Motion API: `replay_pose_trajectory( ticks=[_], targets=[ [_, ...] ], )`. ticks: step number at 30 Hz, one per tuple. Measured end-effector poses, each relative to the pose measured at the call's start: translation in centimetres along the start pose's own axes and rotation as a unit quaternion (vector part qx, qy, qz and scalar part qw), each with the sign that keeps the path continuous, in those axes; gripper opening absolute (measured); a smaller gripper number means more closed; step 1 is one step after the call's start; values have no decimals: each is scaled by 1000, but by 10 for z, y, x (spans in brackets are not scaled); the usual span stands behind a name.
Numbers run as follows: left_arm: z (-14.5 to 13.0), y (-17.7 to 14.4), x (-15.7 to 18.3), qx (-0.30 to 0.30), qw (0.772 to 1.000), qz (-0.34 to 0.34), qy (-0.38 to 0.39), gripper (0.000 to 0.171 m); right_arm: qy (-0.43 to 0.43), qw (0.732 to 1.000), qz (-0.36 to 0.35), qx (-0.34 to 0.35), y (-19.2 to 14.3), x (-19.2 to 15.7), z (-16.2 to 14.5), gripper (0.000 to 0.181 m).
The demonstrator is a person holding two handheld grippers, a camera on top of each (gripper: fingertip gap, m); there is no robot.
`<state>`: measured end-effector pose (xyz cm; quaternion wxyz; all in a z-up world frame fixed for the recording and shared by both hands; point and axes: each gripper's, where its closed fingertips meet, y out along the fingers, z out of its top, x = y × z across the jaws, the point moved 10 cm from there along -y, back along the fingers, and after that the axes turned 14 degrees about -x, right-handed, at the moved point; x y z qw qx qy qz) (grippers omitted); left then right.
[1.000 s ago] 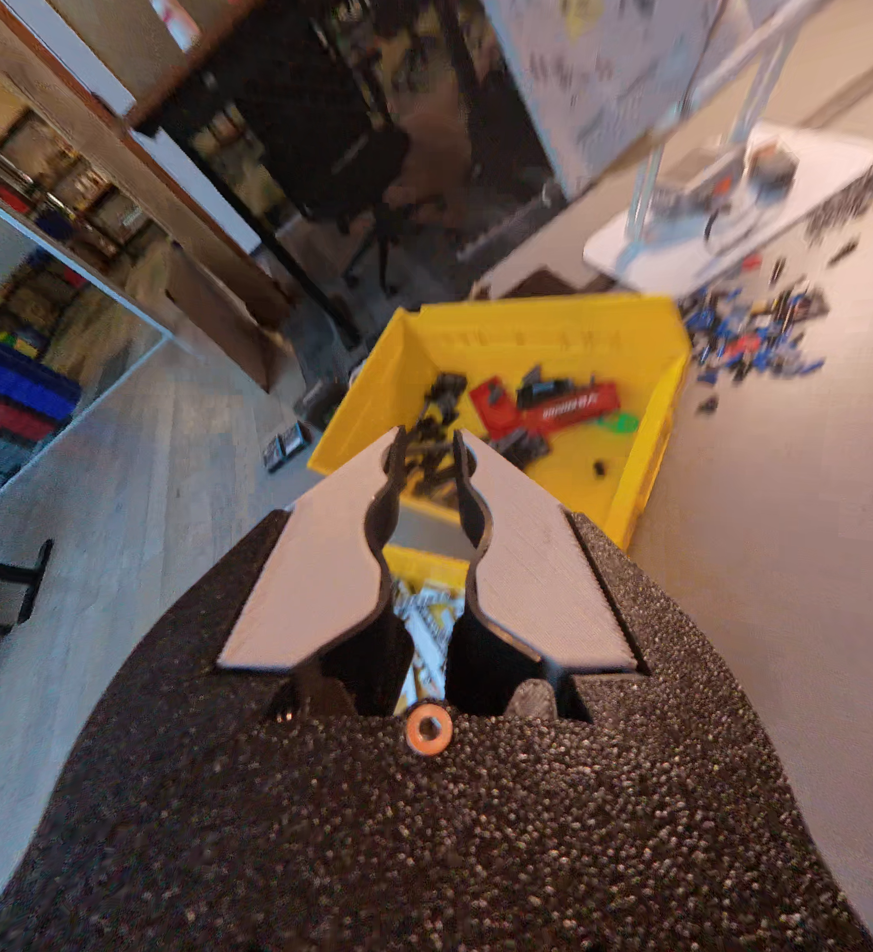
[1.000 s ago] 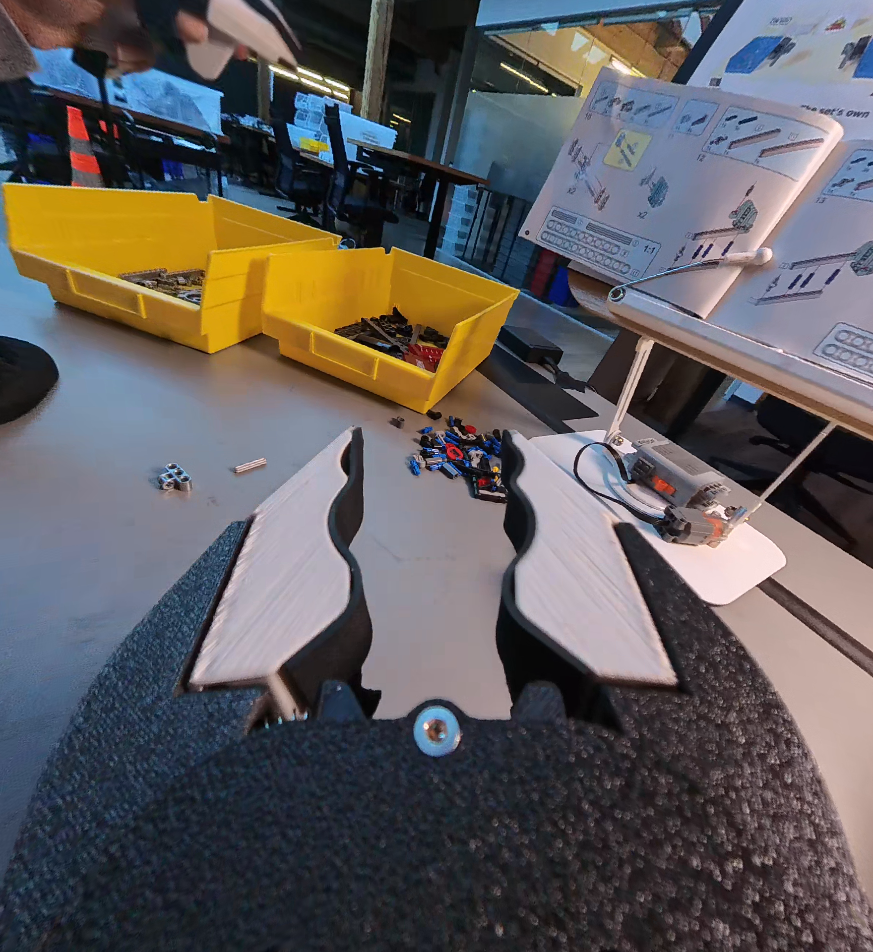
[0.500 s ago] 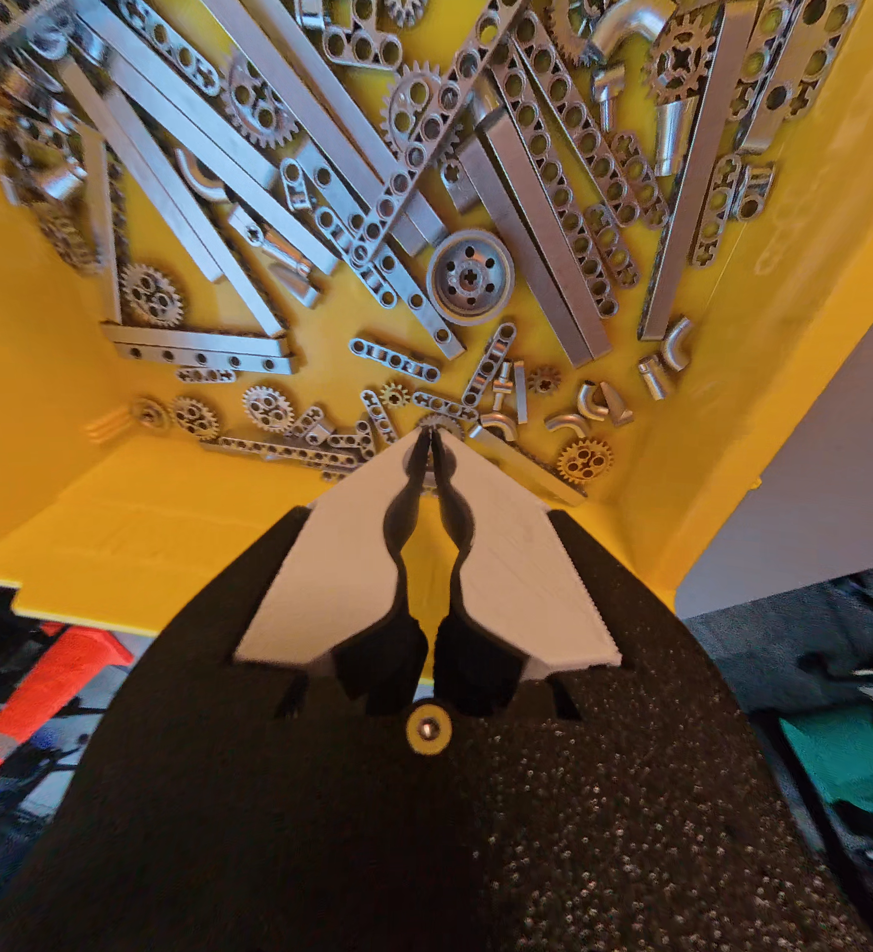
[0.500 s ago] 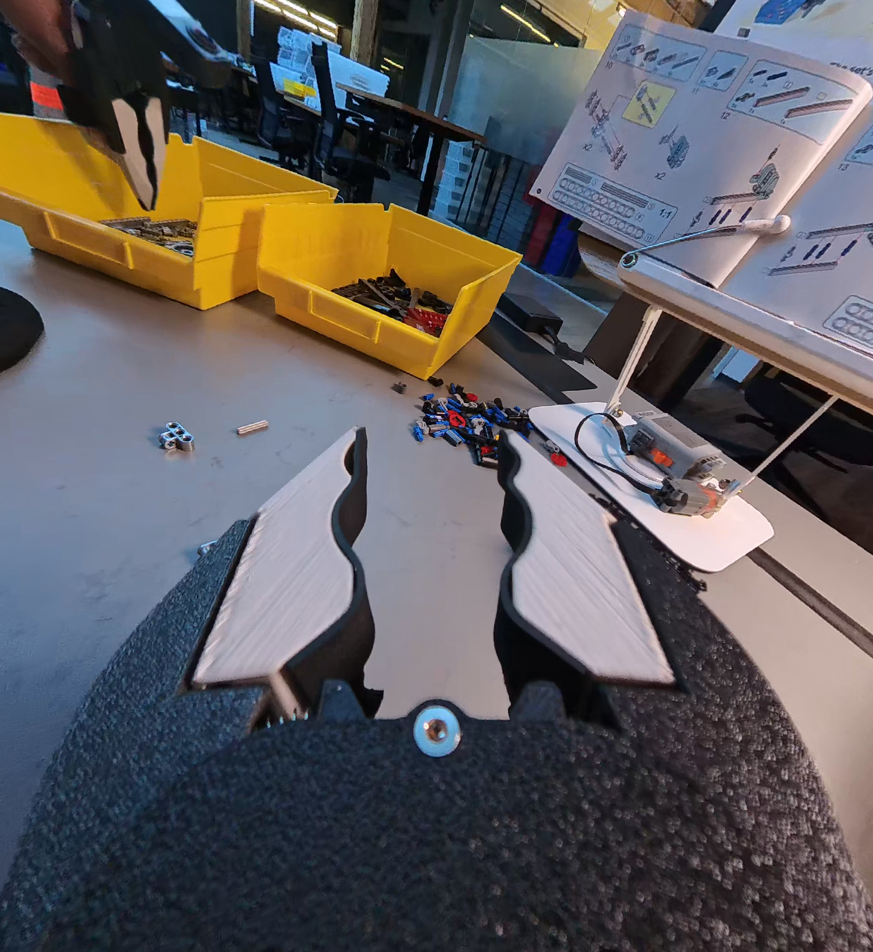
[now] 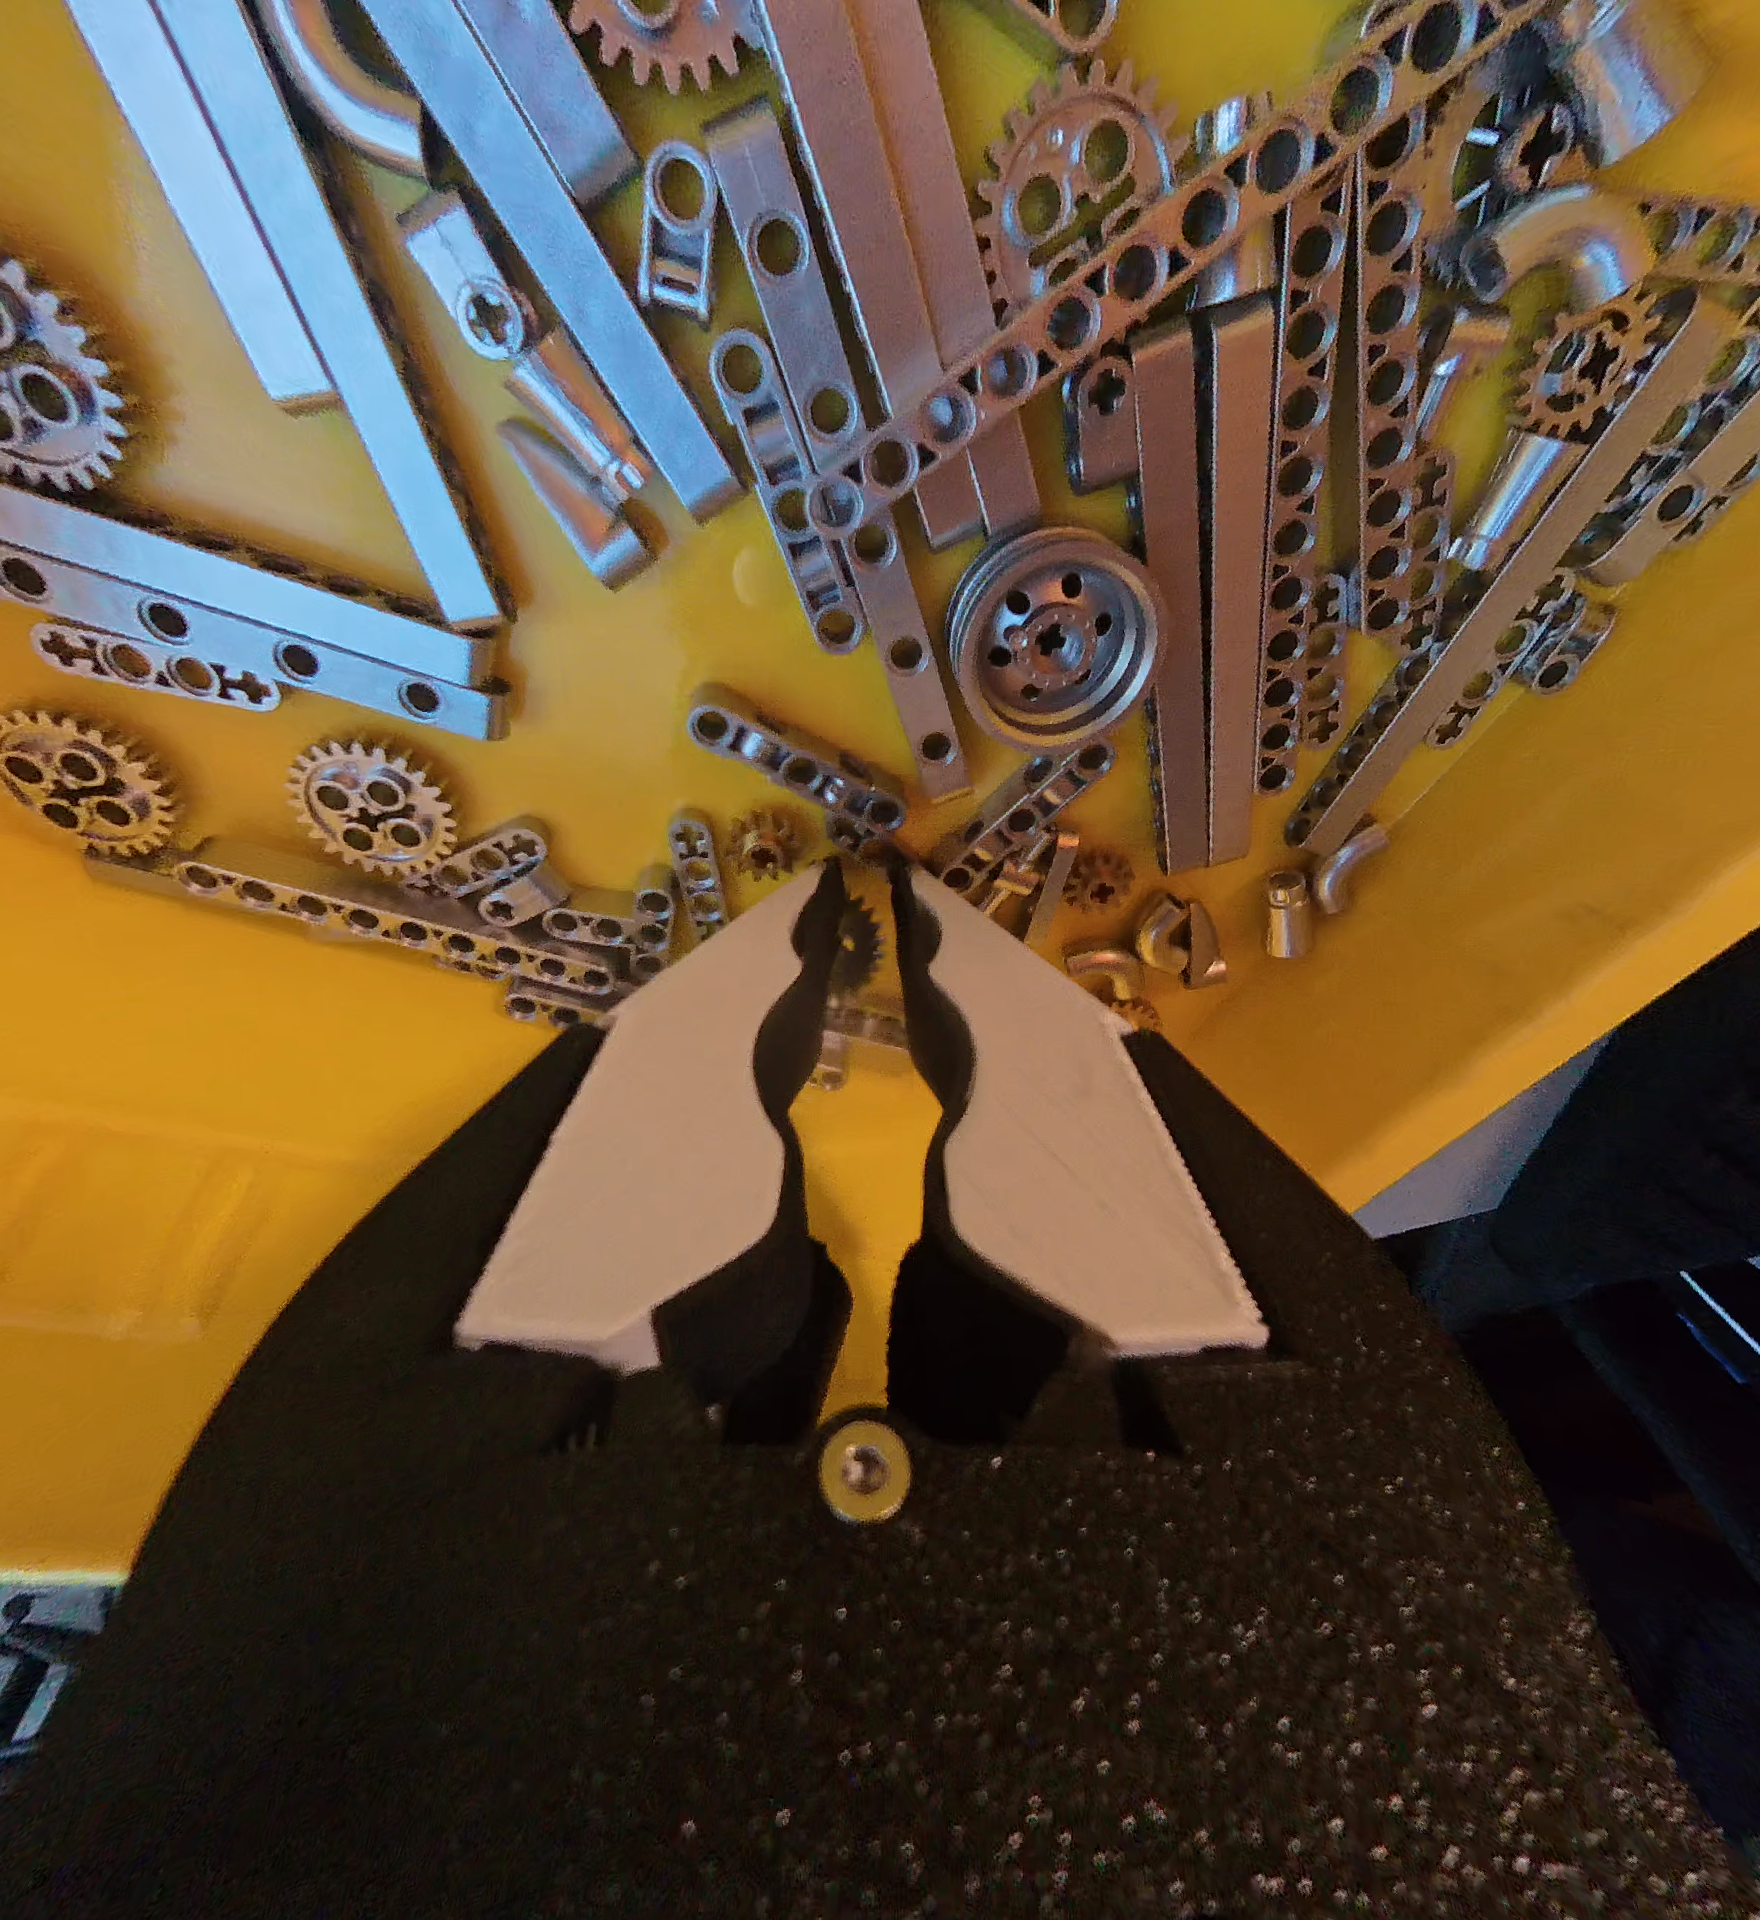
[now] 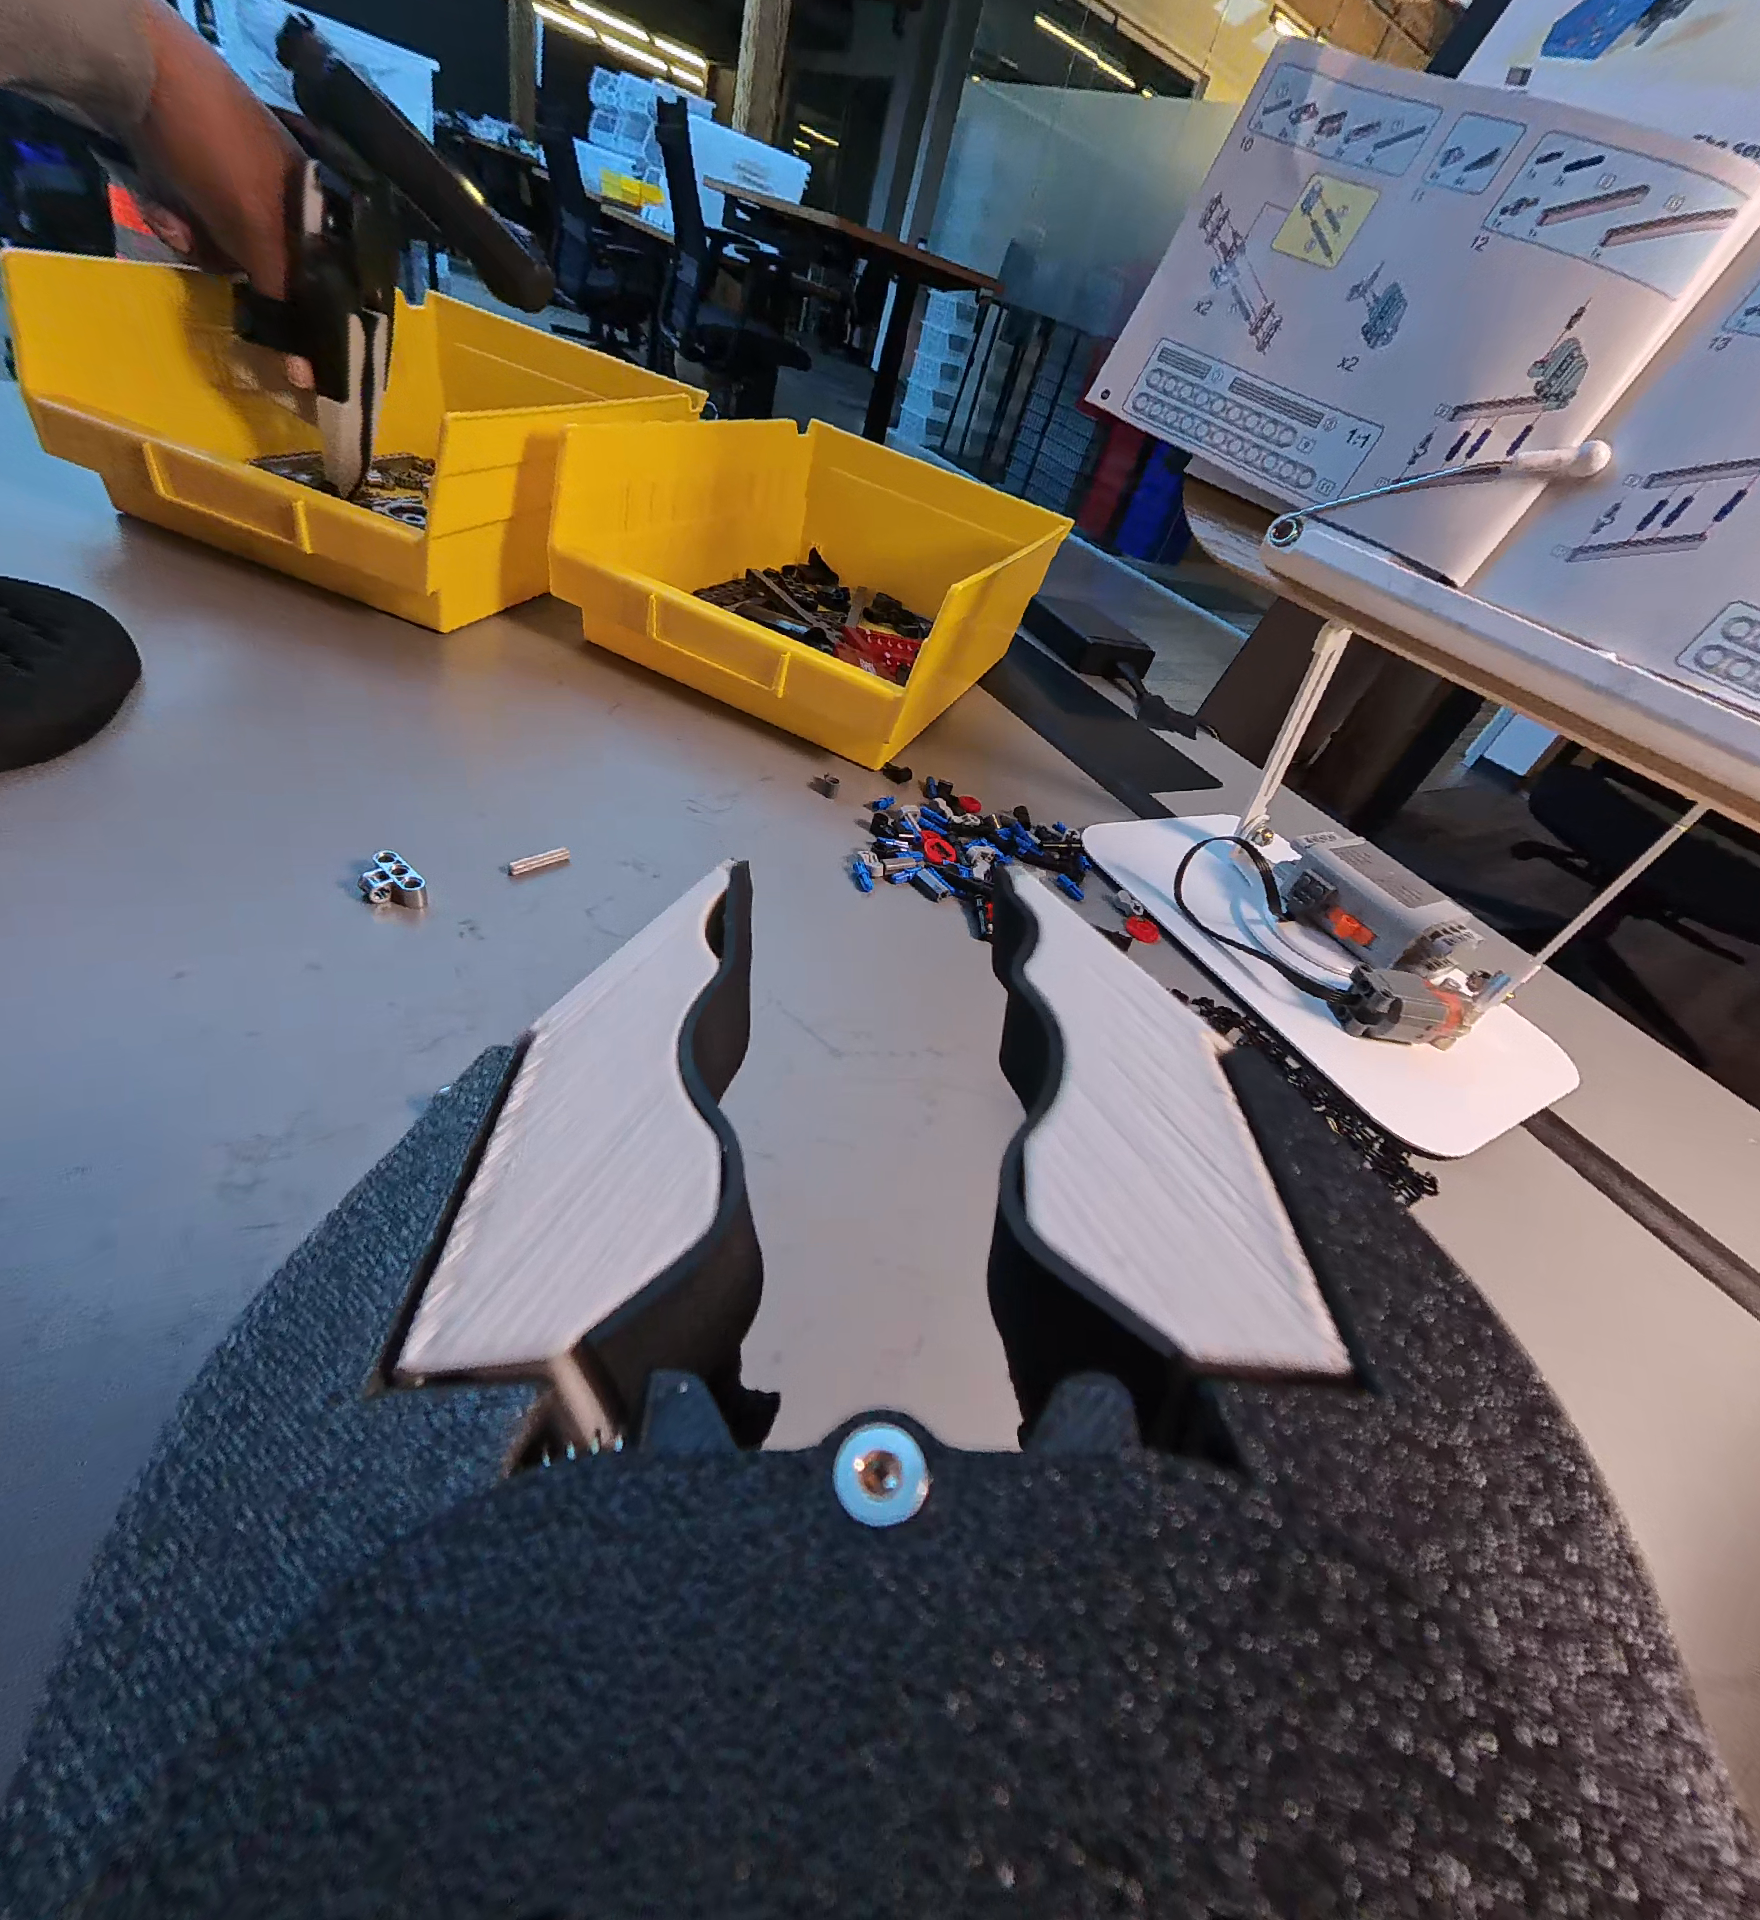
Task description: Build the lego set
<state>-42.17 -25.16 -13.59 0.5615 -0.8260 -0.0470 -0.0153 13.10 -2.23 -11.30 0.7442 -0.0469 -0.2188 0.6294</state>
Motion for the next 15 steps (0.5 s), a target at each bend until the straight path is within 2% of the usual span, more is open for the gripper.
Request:
replay_pose_trajectory(
  ticks=[15],
  targets=[
    [4,-2,0,23,999,-44,-15,12,-8,1000,5,-23,4,-2,-4,43]
  ],
)
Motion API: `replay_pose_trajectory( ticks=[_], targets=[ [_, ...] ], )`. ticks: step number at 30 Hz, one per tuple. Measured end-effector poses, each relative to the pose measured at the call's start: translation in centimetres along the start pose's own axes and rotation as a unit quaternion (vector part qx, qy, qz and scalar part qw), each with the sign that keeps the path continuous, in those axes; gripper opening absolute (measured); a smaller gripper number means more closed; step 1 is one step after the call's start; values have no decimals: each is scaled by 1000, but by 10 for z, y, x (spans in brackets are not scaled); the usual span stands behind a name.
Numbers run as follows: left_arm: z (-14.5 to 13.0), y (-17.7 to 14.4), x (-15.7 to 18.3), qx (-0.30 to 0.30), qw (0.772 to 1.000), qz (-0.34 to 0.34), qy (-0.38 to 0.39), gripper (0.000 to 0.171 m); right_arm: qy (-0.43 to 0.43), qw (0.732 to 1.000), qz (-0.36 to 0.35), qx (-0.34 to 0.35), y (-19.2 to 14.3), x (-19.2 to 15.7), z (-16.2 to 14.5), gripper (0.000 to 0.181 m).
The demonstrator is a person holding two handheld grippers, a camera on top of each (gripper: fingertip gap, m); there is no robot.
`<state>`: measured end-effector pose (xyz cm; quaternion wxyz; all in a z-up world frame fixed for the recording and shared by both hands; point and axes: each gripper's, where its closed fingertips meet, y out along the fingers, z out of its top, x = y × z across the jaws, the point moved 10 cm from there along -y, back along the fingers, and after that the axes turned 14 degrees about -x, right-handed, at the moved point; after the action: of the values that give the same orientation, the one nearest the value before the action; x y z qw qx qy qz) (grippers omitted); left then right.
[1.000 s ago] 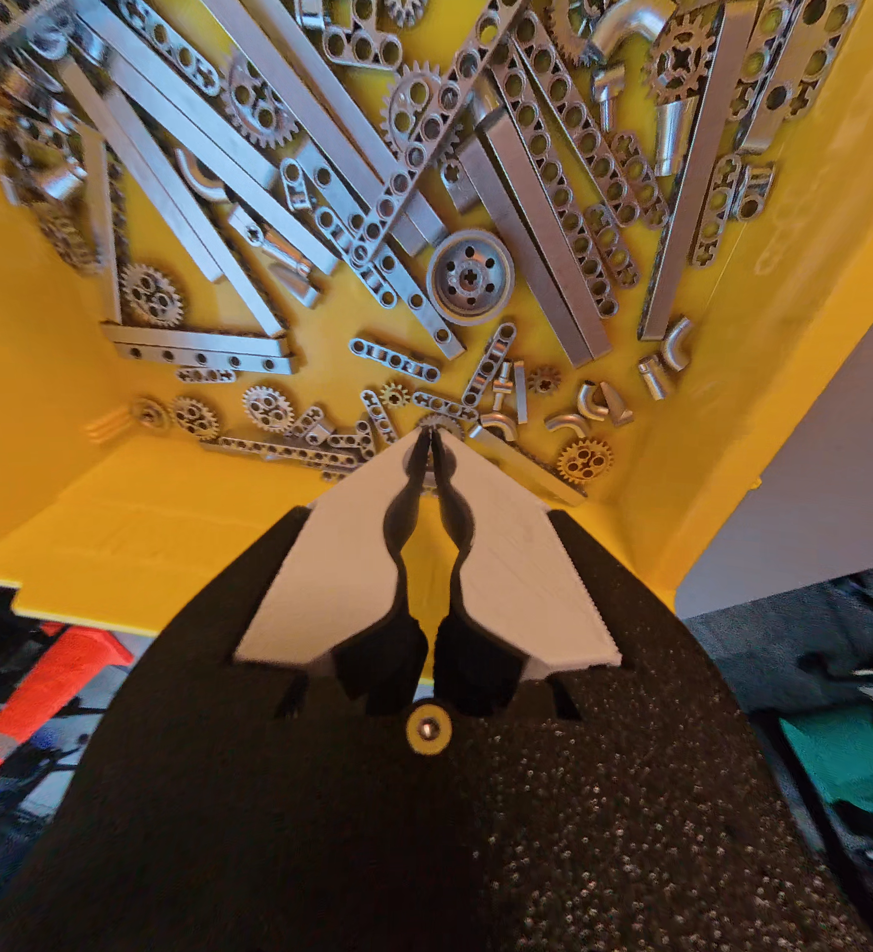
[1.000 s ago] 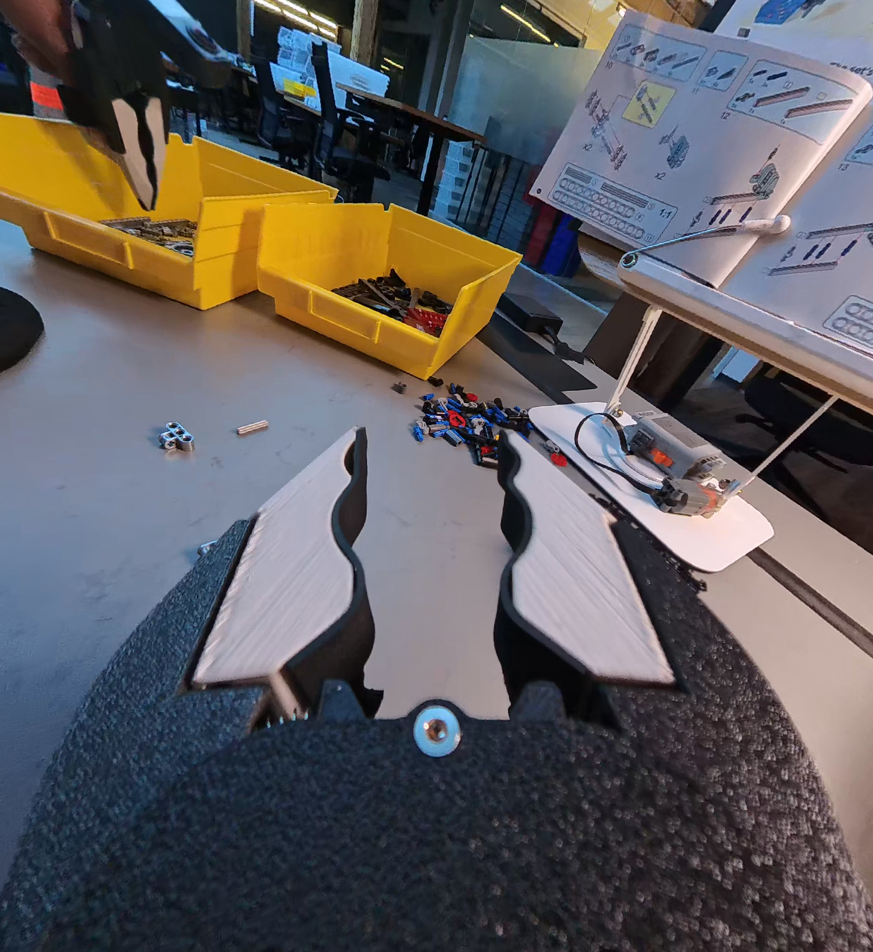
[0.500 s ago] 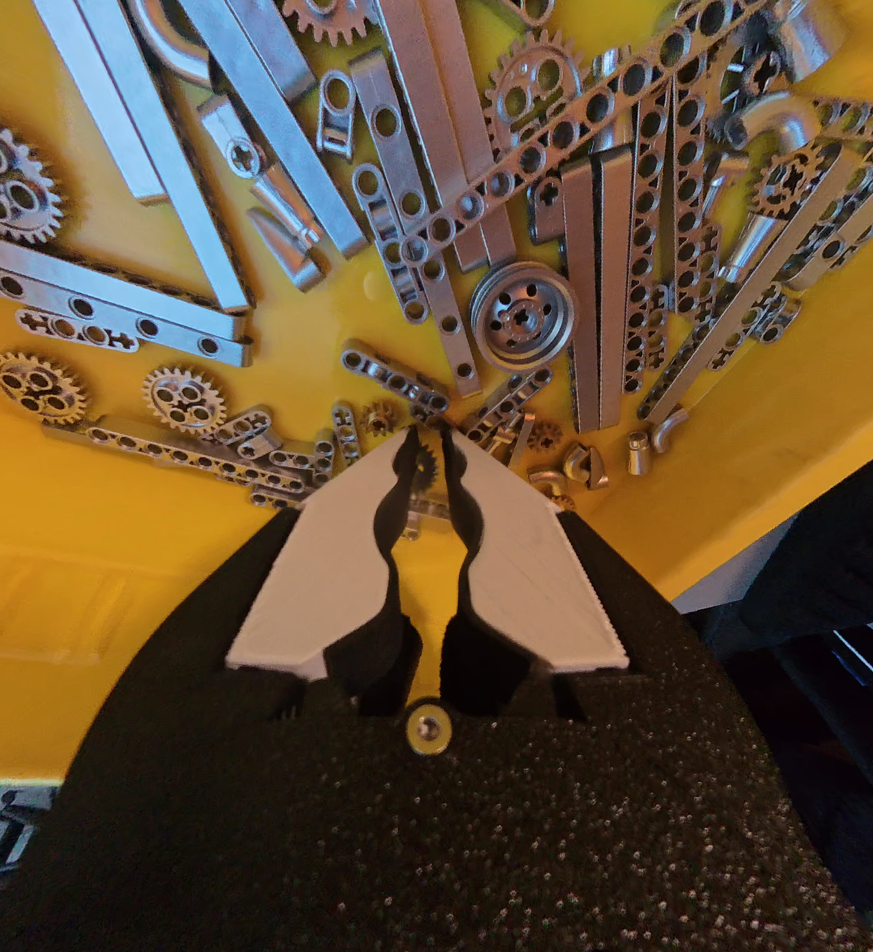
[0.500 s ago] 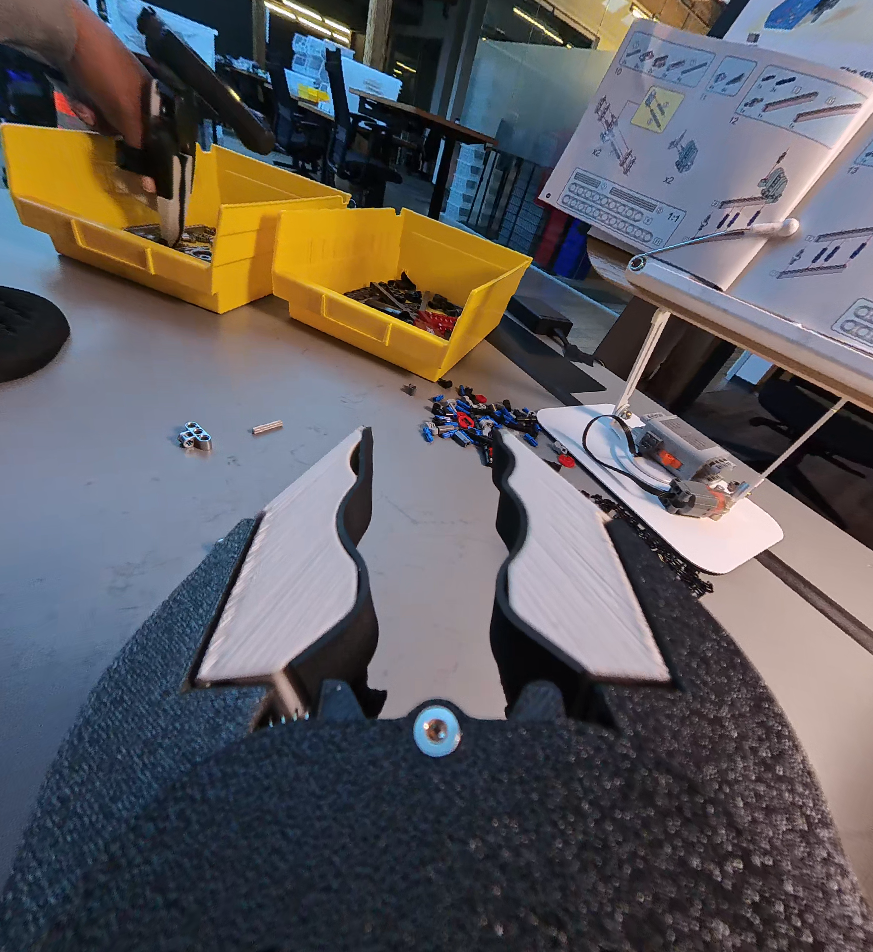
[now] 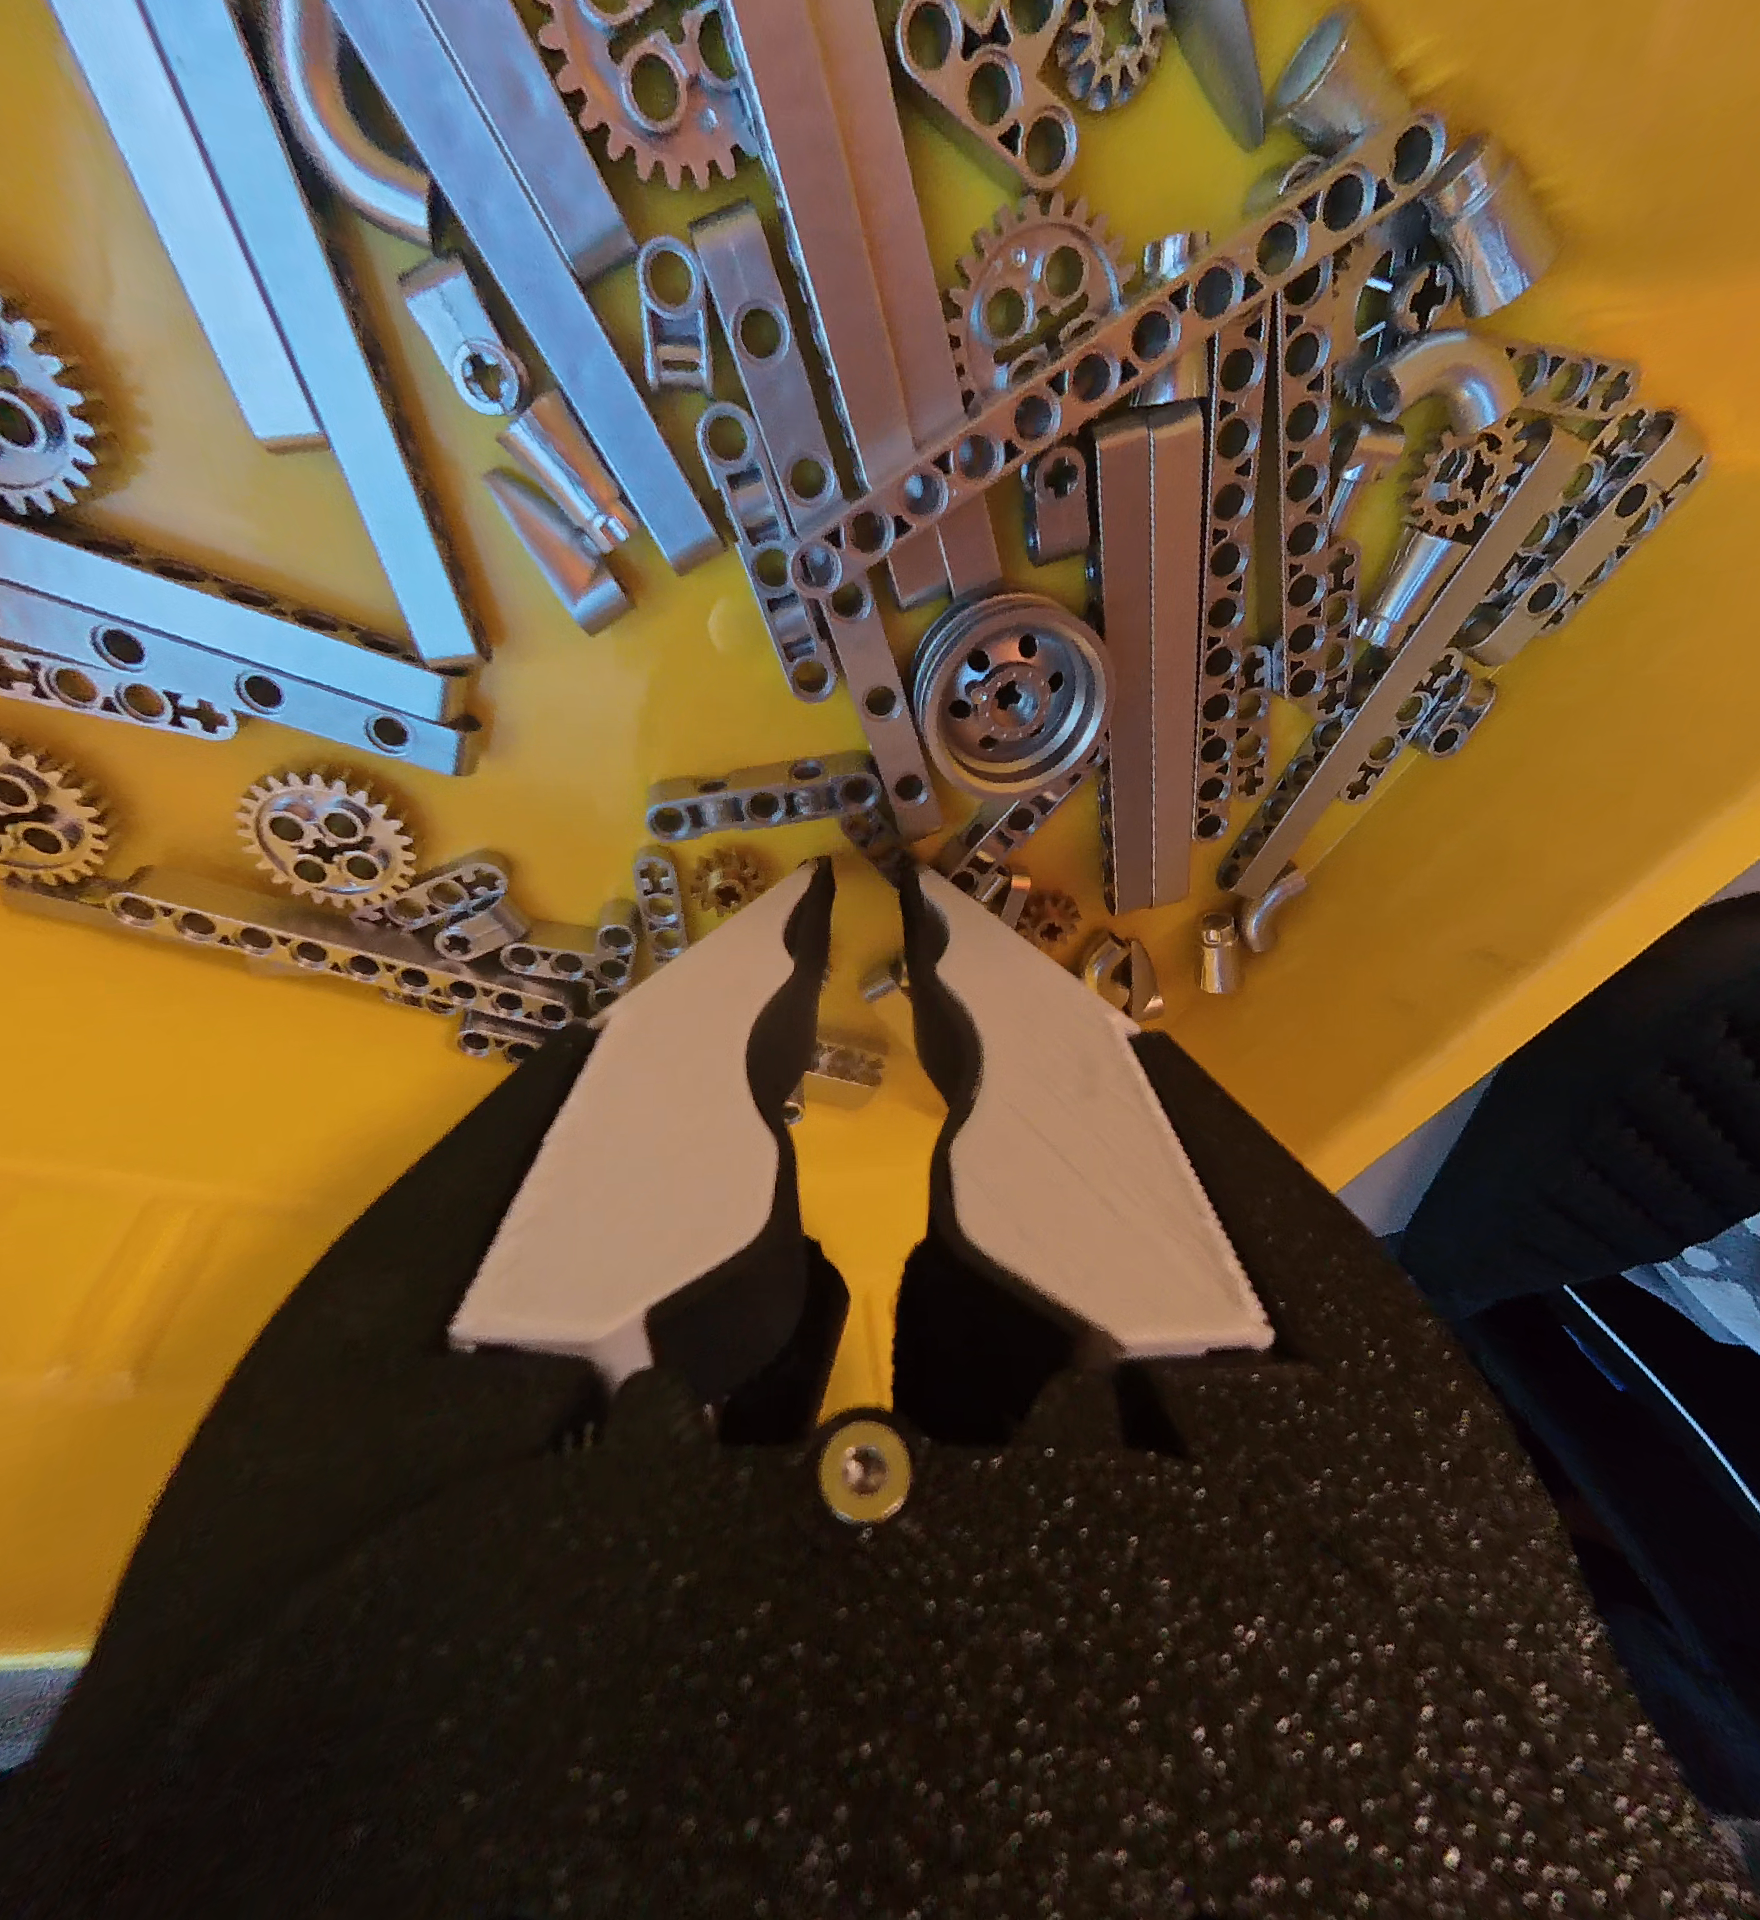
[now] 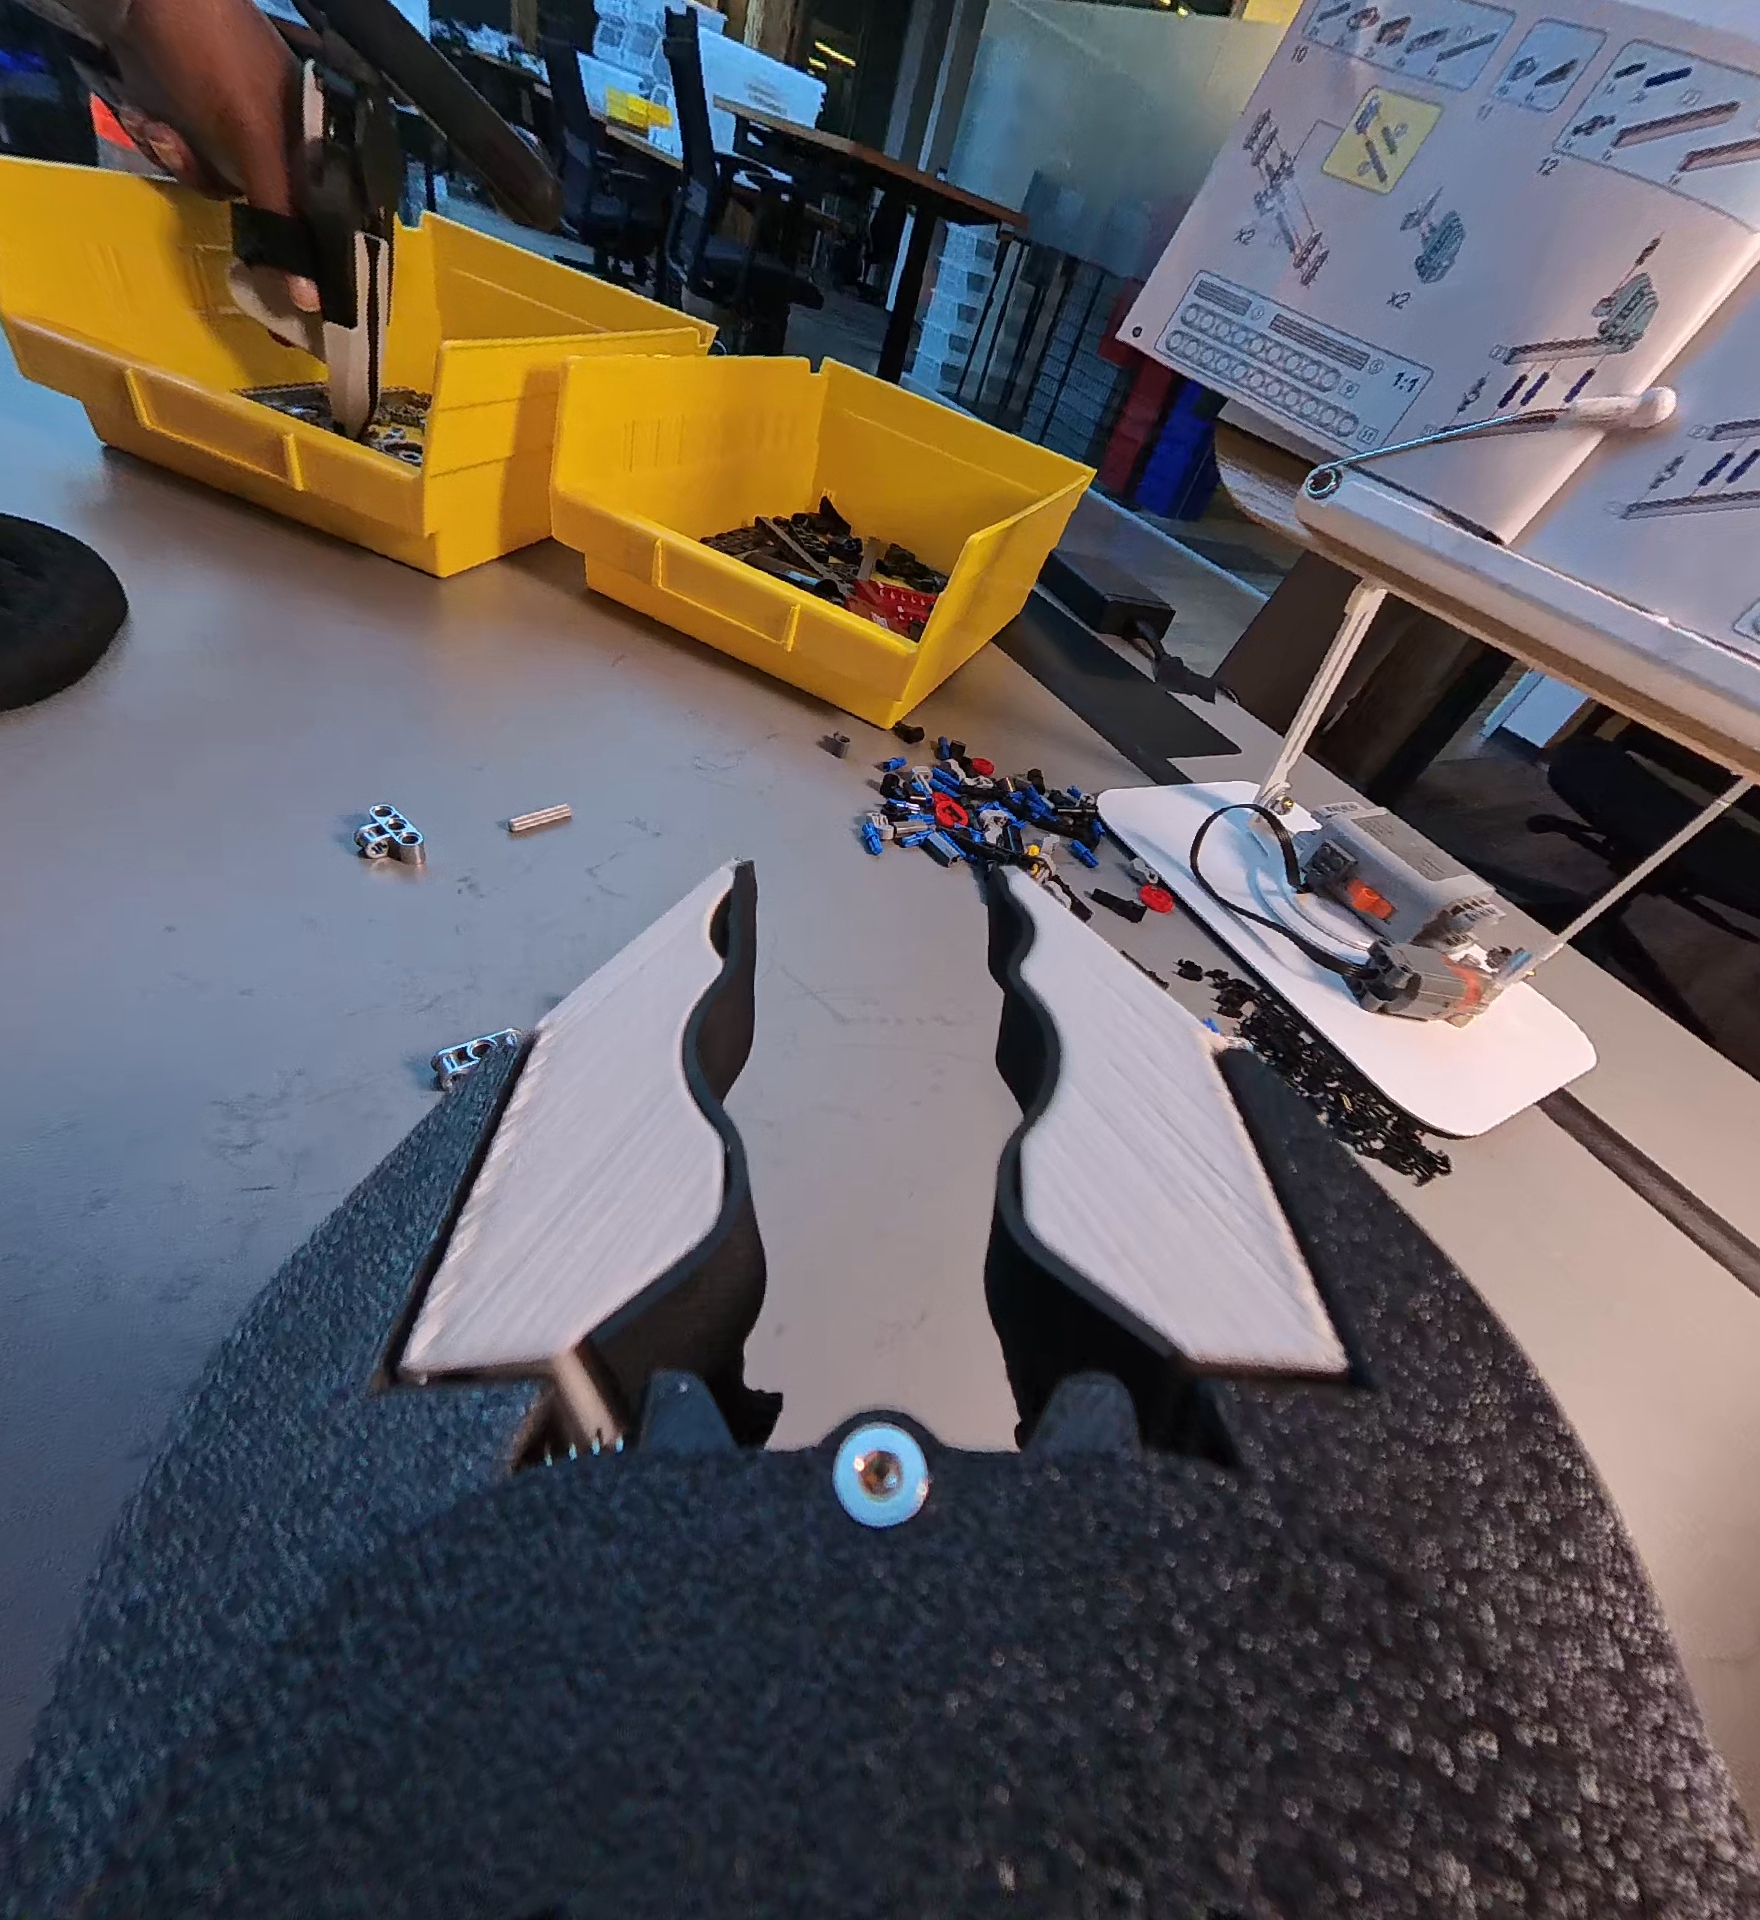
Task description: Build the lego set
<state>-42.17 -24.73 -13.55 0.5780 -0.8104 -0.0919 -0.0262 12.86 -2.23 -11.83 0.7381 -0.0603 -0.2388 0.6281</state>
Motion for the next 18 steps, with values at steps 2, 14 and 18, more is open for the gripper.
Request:
replay_pose_trajectory(
  ticks=[2,14,18],
  targets=[
    [0,0,0,7,1000,-11,-7,14,-1,1000,1,-2,0,0,0,43],
    [-2,1,4,35,998,-7,-43,12,-16,1000,-2,-11,1,-3,0,42],
    [-4,5,17,48,995,78,-37,7,-21,1000,-6,-11,-1,-3,2,42]
  ],
)
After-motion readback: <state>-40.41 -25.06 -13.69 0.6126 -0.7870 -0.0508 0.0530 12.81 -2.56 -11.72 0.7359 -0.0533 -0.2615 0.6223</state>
